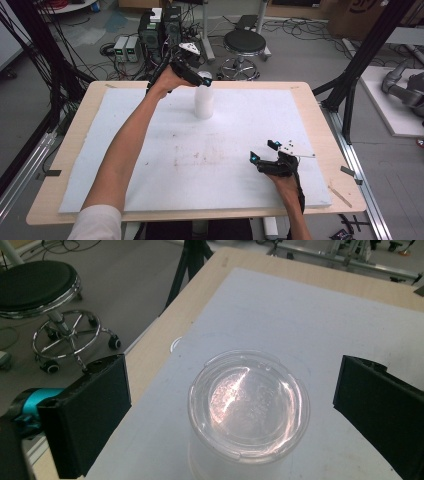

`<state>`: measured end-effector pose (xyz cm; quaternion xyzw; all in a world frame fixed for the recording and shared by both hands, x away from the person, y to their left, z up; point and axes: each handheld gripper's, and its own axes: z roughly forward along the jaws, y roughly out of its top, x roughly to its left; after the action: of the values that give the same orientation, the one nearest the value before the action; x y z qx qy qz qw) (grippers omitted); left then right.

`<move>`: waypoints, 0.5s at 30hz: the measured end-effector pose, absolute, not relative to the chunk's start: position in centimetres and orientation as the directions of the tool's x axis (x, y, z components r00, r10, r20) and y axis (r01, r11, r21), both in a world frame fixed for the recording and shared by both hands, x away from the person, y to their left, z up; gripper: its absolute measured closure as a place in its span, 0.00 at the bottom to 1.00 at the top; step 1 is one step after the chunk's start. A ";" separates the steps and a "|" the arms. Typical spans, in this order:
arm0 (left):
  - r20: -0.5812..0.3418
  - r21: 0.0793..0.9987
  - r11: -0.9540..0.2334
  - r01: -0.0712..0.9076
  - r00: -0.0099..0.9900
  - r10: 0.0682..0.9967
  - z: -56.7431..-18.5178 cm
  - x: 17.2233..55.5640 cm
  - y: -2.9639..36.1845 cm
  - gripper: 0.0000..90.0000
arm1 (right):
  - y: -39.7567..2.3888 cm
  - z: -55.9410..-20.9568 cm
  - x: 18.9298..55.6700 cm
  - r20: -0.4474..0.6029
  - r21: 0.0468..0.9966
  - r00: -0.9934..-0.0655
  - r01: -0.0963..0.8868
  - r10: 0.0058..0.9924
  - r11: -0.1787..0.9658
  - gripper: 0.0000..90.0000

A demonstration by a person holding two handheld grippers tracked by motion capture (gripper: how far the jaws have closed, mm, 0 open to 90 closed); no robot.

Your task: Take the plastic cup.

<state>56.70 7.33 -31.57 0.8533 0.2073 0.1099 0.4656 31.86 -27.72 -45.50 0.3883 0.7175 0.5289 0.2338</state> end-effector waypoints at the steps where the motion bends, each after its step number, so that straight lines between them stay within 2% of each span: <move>1: 0.004 0.828 -0.501 0.253 0.890 0.456 -31.6 56.8 7.2 0.02 | -27.7 -45.5 31.9 0.080 0.939 -0.589 0.314 0.804 0.137 0.15; 10: 0.003 0.790 -0.543 0.283 0.886 0.464 -32.4 57.0 6.3 0.03 | -27.7 -45.5 31.9 0.084 0.938 -0.593 0.317 0.801 0.137 0.15; 12: 0.000 0.788 -0.547 0.282 0.889 0.457 -32.5 57.0 6.2 0.10 | -27.7 -45.5 31.9 0.085 0.938 -0.593 0.319 0.801 0.136 0.15; 15: -0.006 0.775 -0.557 0.297 0.886 0.464 -32.8 57.1 6.0 0.10 | -27.8 -45.5 32.0 0.084 0.940 -0.593 0.314 0.801 0.135 0.15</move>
<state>57.10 6.01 -32.78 0.8768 0.2171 0.0998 0.4174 31.96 -27.81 -45.51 0.3886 0.7174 0.5308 0.2292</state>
